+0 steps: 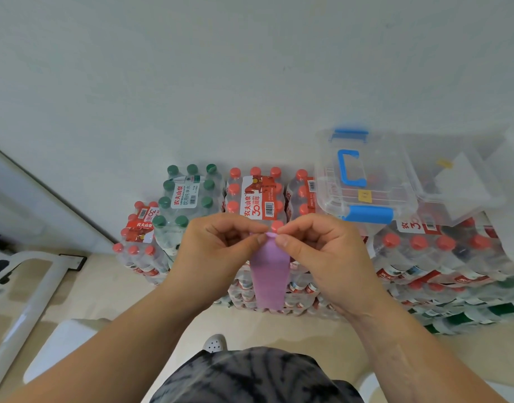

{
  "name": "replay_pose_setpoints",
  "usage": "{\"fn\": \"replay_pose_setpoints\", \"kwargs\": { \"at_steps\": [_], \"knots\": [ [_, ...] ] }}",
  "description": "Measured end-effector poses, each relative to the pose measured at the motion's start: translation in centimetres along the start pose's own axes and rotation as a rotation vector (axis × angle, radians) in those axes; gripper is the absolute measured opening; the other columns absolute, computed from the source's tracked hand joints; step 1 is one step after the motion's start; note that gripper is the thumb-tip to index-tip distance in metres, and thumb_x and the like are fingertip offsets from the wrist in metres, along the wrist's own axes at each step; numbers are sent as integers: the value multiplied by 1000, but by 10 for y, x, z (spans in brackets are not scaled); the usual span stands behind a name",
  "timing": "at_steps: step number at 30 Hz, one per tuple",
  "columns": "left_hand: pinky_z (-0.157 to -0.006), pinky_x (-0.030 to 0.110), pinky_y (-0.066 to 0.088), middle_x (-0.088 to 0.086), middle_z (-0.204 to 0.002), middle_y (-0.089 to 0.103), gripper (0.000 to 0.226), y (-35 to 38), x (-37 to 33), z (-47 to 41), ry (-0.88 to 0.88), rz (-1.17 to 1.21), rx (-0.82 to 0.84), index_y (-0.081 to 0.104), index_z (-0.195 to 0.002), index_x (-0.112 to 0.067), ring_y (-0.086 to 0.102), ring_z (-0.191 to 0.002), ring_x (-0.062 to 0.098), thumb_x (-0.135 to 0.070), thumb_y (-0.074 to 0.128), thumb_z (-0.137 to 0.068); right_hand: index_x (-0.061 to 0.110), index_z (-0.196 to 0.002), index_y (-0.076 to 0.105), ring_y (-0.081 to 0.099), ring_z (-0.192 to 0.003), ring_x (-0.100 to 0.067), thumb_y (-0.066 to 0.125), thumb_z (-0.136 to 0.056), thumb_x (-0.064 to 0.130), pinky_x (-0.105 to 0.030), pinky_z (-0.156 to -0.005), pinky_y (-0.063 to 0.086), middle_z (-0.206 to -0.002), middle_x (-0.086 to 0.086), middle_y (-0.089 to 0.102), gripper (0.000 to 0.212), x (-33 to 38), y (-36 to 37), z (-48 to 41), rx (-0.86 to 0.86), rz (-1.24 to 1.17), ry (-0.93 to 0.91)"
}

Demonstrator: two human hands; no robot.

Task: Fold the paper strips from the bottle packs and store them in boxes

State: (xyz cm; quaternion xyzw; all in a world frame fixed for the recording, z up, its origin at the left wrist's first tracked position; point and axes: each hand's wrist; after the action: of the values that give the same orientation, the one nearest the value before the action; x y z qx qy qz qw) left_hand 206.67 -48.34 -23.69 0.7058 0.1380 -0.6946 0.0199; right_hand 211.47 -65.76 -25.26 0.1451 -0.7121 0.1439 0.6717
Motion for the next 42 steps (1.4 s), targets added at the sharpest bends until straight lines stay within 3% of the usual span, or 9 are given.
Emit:
{"fn": "replay_pose_setpoints", "kwargs": {
  "at_steps": [4,8,12,17,22,27,32,37,42],
  "knots": [
    [-77,36,62,6,-80,78,13,-1,-1,0,-4,30,42,81,-82,-16,73,-80,30,-4,76,-77,21,-85,77,73,-81,-15,76,-84,6,-26,-76,61,-84,3,78,15,1,1,0,-11,21,3],
    [-79,42,62,10,-83,78,10,-2,1,-1,-32,37,54,79,-85,-7,73,-83,32,-7,77,-76,19,-85,76,72,-79,-13,76,-84,6,-22,-74,59,-82,3,76,13,1,1,0,-14,27,11],
    [-80,52,60,14,-84,76,12,1,3,-4,-68,3,29,78,-91,-11,72,-84,36,-5,77,-81,16,-86,75,72,-79,-13,75,-85,2,-22,-73,58,-83,0,76,14,0,-1,-2,-5,5,27],
    [-79,49,61,7,-81,78,15,6,2,-6,-55,-32,18,79,-87,-15,73,-82,33,-1,75,-83,23,-112,70,74,-87,-13,73,-89,5,-27,-80,61,-87,-1,78,29,-3,-3,-4,-4,31,97],
    [-73,35,62,2,-78,78,19,7,1,-6,-6,-61,12,78,-82,-15,74,-76,24,4,73,-83,21,-96,77,74,-84,-14,75,-88,12,-23,-73,60,-87,2,78,13,-1,-4,-3,-12,36,97],
    [-74,40,62,5,-78,78,17,7,2,-8,6,-46,11,79,-83,-12,74,-78,27,4,75,-82,21,-95,77,73,-86,-15,73,-89,9,-30,-79,62,-87,1,77,13,0,-4,-2,-31,43,82],
    [-77,42,62,11,-80,76,13,3,3,-6,-3,53,39,79,-80,-10,72,-82,35,1,76,-77,19,-91,76,70,-81,-7,70,-90,1,-20,-77,57,-85,7,75,19,0,-2,0,-24,88,21],
    [-78,43,60,12,-80,76,23,3,4,-6,-51,87,41,78,-76,-15,70,-83,38,8,75,-77,20,-90,77,72,-87,-12,71,-89,0,-23,-79,58,-88,6,76,21,-1,-2,0,-8,90,-12],
    [-79,47,59,14,-82,75,23,5,4,-7,-59,74,40,77,-82,-14,69,-86,42,9,74,-80,19,-87,76,71,-81,-5,70,-88,-5,-17,-73,55,-84,7,76,25,1,0,-1,-17,22,-6]
  ]
}}
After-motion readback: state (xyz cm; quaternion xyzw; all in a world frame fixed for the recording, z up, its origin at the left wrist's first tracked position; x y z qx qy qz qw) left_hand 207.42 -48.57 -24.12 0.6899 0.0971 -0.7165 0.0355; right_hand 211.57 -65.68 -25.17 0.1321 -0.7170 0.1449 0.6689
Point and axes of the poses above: each hand's wrist, its own z-axis away from the middle knuckle, its own y-axis out of the palm, x = y × z
